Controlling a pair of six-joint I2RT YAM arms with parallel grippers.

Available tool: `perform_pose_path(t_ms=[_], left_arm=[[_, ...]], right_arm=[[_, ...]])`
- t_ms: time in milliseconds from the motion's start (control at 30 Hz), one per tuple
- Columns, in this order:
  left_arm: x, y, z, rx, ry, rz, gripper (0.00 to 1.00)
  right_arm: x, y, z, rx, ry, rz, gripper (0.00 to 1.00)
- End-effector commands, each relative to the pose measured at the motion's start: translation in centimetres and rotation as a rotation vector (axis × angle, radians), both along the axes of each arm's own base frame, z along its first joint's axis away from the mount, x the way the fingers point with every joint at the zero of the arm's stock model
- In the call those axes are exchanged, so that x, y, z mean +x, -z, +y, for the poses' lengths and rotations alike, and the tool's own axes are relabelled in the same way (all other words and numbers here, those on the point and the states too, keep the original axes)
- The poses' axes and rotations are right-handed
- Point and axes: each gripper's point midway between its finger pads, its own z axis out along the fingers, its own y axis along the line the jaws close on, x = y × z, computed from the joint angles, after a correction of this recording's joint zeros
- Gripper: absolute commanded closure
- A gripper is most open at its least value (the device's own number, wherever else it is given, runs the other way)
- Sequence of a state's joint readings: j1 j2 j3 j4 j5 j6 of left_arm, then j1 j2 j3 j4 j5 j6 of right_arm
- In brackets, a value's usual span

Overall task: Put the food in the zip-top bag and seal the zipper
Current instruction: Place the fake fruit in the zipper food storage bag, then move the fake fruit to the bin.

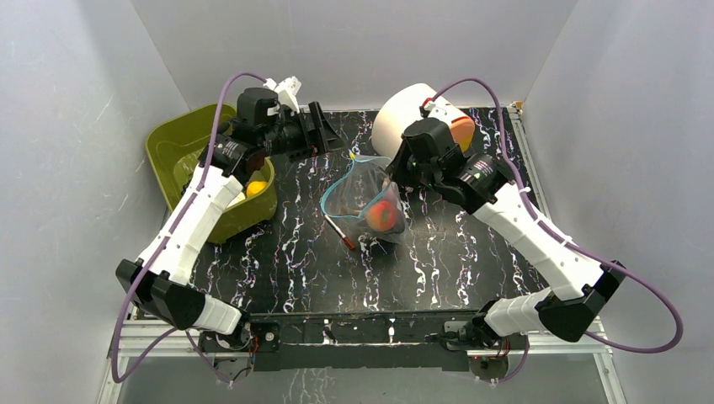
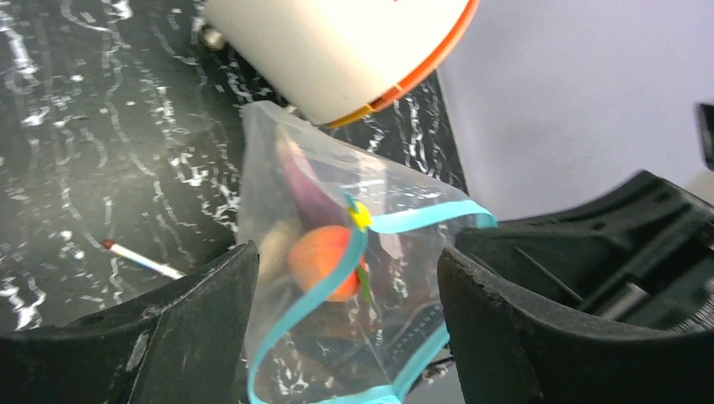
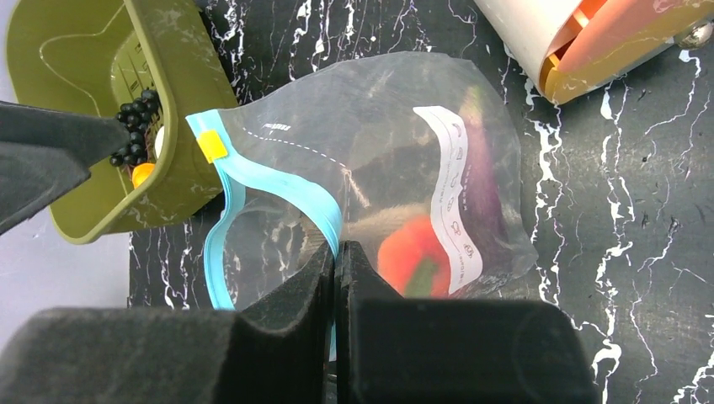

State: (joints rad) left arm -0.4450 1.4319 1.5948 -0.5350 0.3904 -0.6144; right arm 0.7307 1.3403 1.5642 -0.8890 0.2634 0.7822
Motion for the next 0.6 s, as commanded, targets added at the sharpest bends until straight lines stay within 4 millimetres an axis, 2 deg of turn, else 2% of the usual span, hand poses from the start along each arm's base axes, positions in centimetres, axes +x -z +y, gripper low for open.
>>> perform_pose_path(t_ms=[0, 100, 267, 567], left_arm=[[1.0, 0.1, 3.5, 0.111, -0.149, -0.010, 0.24], [1.7, 0.5, 5.8, 0.165, -0.254, 0.005, 0.25], [3.4, 0.5, 10.0, 0.146, -0.382, 0.035, 0.27], [4.9, 3.8, 21.6, 0.377, -0.721, 0.153, 0.36]], right_arm=[[0.5, -3.4, -0.7, 0.038, 0.012, -0.109, 1.00], [0.5, -3.9, -0.9, 0.032, 0.006, -0.126, 1.00], [0.3, -4.0, -1.3, 0.029, 0.014, -0.133, 1.00], [0.1, -4.5, -2.0, 0.025, 0.019, -0.169, 1.00]])
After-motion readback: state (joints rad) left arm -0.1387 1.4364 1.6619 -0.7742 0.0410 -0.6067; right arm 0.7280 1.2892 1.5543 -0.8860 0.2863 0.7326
